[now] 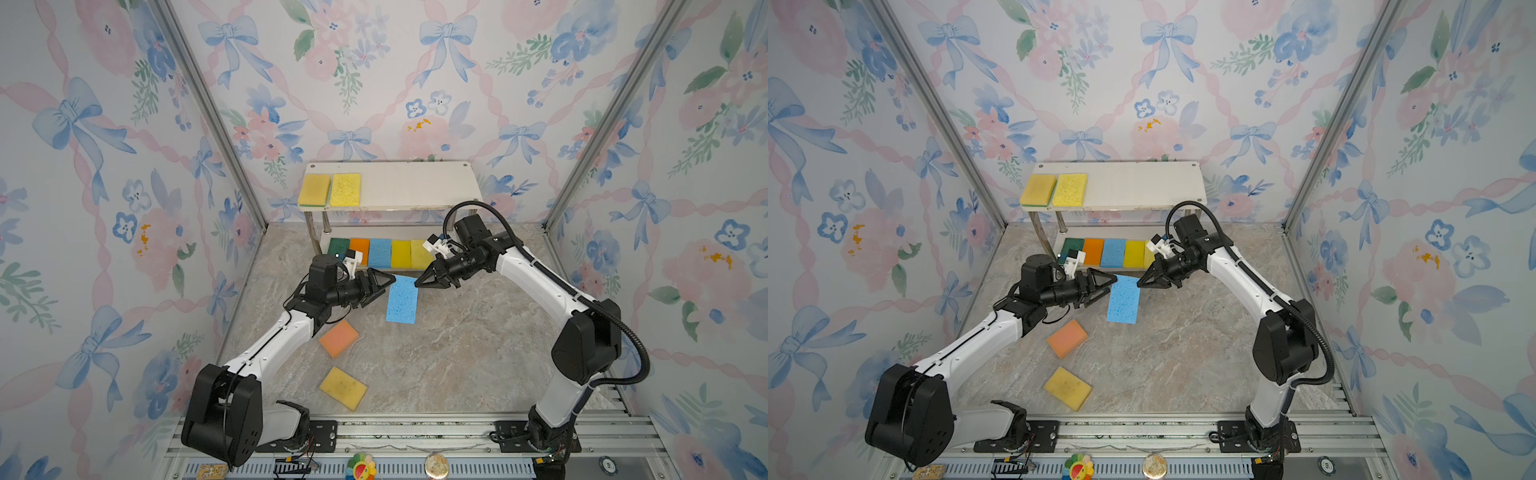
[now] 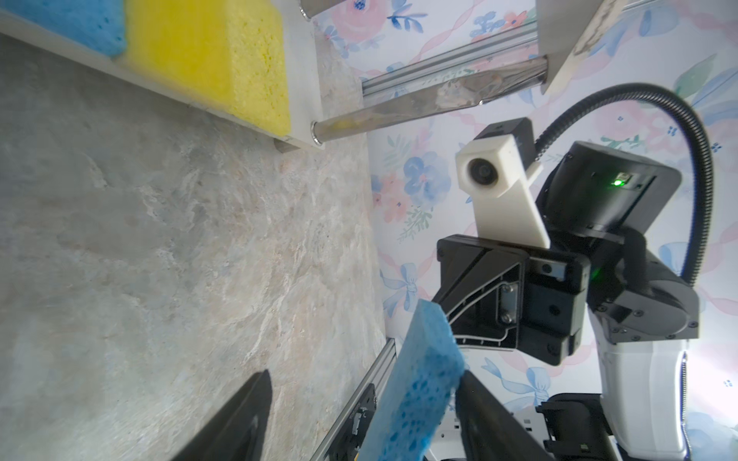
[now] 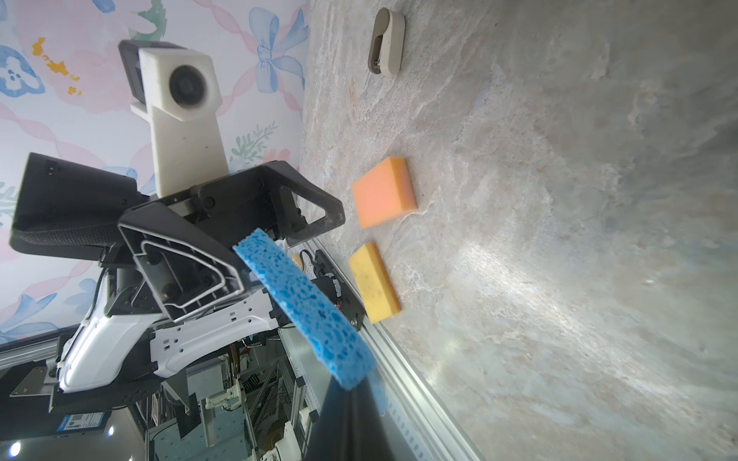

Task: Place and organize the cleaning sponges onto the shelf
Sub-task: 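Carry the blue sponge toward the shelf while the left gripper comes to meet it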

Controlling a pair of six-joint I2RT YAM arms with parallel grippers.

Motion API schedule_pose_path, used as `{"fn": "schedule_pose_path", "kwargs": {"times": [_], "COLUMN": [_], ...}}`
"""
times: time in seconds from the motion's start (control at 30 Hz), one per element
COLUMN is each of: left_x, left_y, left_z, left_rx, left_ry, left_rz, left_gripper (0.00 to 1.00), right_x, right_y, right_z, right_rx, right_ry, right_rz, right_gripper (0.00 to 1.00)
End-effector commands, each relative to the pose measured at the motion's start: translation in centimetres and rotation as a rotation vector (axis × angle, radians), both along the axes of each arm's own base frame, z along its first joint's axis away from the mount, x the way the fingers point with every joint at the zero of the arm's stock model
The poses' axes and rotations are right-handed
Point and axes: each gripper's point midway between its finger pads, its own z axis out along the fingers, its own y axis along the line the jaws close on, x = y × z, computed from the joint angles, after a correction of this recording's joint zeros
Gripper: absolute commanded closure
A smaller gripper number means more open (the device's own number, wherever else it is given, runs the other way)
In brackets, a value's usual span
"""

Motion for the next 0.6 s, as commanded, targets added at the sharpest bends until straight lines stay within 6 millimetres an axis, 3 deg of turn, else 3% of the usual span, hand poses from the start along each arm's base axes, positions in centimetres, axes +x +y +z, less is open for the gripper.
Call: {"fn": "schedule_pose_path", "kwargs": {"times": [0.0,0.17,0.23,0.27,0.4,0.57], "left_x": [-0.5,-0.8,-0.7,-0.6,0.0,1.6], "left_y": [-1.1,-1.4,-1.3,-1.3,-0.9,0.3], "left_z": [1.1,0.5,0.6,0.7,0.9,1.1], "left_rx": [-0.074,-0.069,-0.068,-0.067,-0.056,-0.032], "left_ry": [-0.025,-0.011,-0.017,-0.020,-0.031,-0.034], "left_rz": [-0.050,-0.066,-0.060,-0.058,-0.019,0.100], "left_gripper": [0.31,0.55,0.75,0.79,0.89,0.91], "right_x": [0.1,0.4,0.5,0.6,0.7,0.4], "right_y": [1.1,1.5,1.7,1.7,1.2,-0.3], "right_z": [1.2,1.2,1.0,1.1,1.0,0.7], "right_rx": [0.046,0.056,0.058,0.060,0.036,-0.015], "right_ry": [-0.007,0.004,0.007,0.005,-0.001,-0.020], "right_rz": [0.023,0.024,0.021,0.018,-0.021,-0.102], "right_gripper": [1.00,1.00,0.99,0.94,0.69,0.51]}}
